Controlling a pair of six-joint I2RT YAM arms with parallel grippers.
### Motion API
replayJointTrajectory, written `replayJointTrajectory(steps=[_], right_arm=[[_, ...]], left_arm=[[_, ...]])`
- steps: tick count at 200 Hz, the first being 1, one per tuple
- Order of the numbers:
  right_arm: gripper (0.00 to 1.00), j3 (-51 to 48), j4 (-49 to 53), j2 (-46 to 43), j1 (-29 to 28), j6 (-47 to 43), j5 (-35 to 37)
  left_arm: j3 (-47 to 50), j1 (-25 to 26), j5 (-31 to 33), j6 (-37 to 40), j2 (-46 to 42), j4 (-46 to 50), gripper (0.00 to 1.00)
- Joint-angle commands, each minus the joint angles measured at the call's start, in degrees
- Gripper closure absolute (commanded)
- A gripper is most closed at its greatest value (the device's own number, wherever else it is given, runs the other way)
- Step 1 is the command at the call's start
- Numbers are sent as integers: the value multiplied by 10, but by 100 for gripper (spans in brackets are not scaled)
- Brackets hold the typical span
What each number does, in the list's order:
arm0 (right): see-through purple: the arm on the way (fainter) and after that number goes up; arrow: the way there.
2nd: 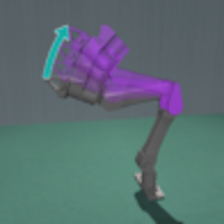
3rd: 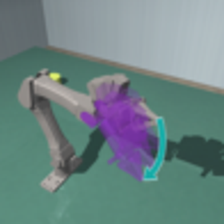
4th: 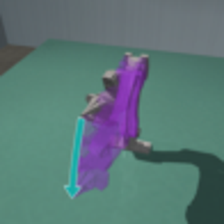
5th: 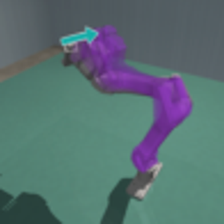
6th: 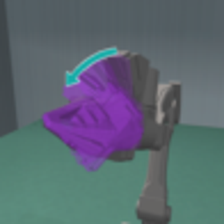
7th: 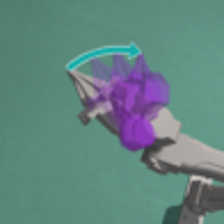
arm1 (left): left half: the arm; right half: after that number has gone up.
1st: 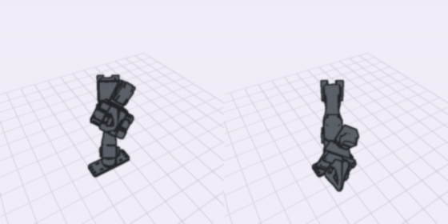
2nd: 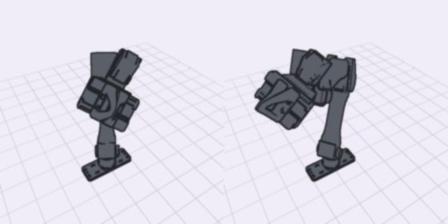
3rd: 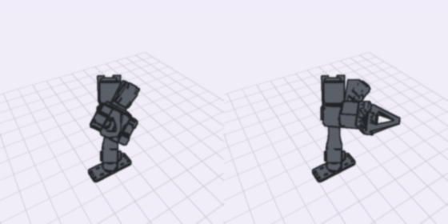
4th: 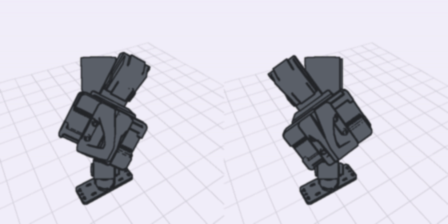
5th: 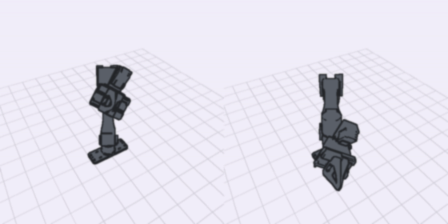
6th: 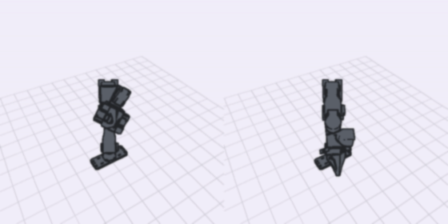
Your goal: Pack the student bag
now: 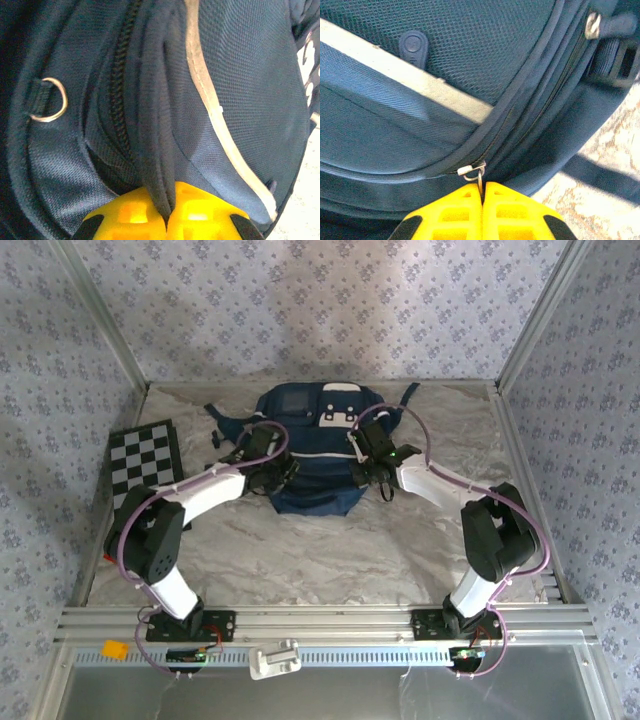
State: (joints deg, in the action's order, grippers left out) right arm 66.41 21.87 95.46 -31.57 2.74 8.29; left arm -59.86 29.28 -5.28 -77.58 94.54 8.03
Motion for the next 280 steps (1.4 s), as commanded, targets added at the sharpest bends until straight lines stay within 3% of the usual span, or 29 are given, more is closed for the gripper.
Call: replayJointTrajectory(steps=[1, 33, 46, 52, 60, 71, 79, 98, 113, 128, 148, 160, 174, 189, 205, 221, 237, 280], right_arm=[[100, -1, 6, -18, 18, -93, 90], [99, 49, 1, 20, 40, -88, 75], [69, 37, -8, 5, 40, -78, 62], [56, 28, -6, -11, 40, -69, 65], [38, 2, -7, -39, 46, -53, 66], [13, -40, -30, -84, 70, -31, 64], [1, -67, -49, -109, 96, -16, 71], [0, -130, -96, -140, 141, 3, 164], [0, -203, -191, -155, 175, -12, 237], [0, -275, -303, -164, 228, -19, 211], [0, -374, -497, -157, 284, -34, 112], [0, -390, -553, -135, 323, -30, 22], [0, -394, -579, -121, 332, -40, -47], [0, -439, -685, -88, 316, -63, -68], [0, -444, -700, -77, 325, -45, -52], [0, -444, -694, -80, 326, -46, -50], [0, -440, -684, -81, 332, -44, -64], [0, -436, -677, -80, 334, -43, -66]], left_arm=[[-4, -73, -3, 151, -23, 83, 100], [-36, -100, -88, 253, 2, 89, 100], [-50, -99, -98, 299, -10, 109, 76], [-46, -101, -86, 313, -25, 119, 59], [-34, -105, -70, 335, -51, 125, 24], [-22, -121, -27, 351, -87, 156, 1], [-14, -135, 18, 370, -110, 172, 0], [11, -177, 212, 415, -148, 196, 0], [68, -204, 343, 485, -170, 109, 1], [160, -213, 406, 586, -187, -56, 1], [263, -225, 363, 676, -165, -278, 0], [264, -221, 350, 723, -126, -315, 0], [293, -220, 327, 769, -90, -426, 0], [329, -228, 293, 776, -83, -488, 0], [373, -264, 176, 771, -98, -542, 0], [394, -281, 150, 761, -59, -619, 0], [367, -281, 189, 742, -71, -549, 0], [374, -282, 192, 741, -67, -569, 0]])
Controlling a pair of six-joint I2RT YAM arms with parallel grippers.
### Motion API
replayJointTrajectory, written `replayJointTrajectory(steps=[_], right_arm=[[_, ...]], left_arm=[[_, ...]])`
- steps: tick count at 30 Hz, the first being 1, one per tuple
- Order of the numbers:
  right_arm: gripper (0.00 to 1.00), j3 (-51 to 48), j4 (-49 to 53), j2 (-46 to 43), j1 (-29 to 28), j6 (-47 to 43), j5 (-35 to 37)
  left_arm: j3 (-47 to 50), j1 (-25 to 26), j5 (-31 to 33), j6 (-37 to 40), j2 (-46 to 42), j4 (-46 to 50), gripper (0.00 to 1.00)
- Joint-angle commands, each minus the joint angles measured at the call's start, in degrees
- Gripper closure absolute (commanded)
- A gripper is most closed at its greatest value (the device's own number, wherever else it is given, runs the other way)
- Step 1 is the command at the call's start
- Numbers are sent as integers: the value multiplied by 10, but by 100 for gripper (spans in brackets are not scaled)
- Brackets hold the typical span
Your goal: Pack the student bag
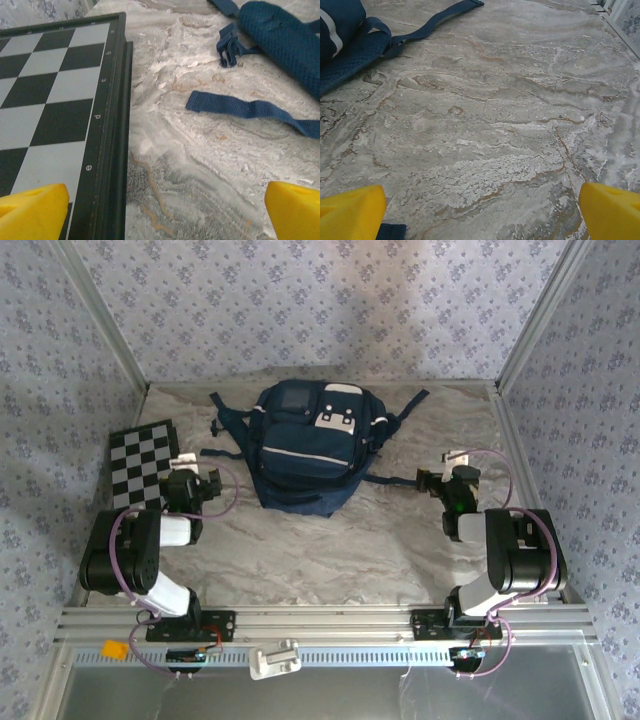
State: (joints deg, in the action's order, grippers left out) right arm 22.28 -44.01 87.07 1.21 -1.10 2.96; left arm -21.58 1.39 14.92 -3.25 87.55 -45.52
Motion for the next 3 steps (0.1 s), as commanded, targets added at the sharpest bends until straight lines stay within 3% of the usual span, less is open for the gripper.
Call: replayJointTrajectory(steps=[1, 3], right_arm=[[0, 4, -20, 4, 6, -5, -13], [0, 0, -26, 3, 2, -6, -6]], left_arm=[[-8, -3, -9, -3, 3, -34, 0], [-9, -3, -10, -2, 3, -32, 0]])
